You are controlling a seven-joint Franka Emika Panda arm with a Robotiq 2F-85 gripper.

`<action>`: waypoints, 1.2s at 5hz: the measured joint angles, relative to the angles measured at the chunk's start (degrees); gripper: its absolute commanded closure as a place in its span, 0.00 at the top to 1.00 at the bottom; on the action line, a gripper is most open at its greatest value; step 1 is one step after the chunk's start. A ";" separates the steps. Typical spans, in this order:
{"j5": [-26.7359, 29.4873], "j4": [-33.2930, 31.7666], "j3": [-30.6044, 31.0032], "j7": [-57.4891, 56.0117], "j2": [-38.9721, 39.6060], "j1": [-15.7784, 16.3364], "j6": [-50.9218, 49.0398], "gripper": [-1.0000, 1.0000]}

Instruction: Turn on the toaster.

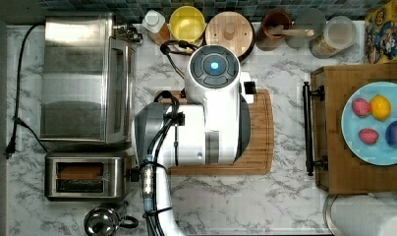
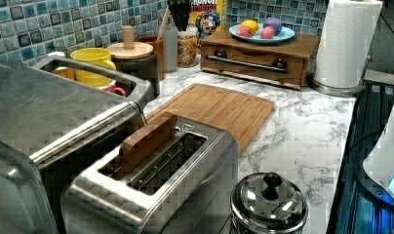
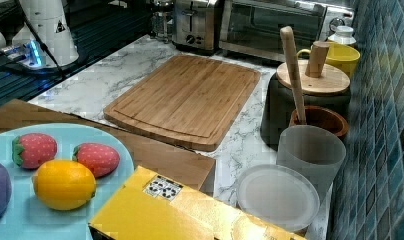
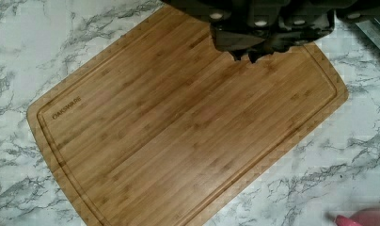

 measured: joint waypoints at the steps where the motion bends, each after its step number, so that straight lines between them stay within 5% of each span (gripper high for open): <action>1: 0.28 -0.06 0.00 -0.04 0.39 -0.04 0.52 0.00; 3: 0.35 -9.12 0.18 -6.30 -4.79 -0.06 7.97 0.00; 6: 7.86 -20.76 1.54 -16.63 -12.43 3.59 12.62 0.00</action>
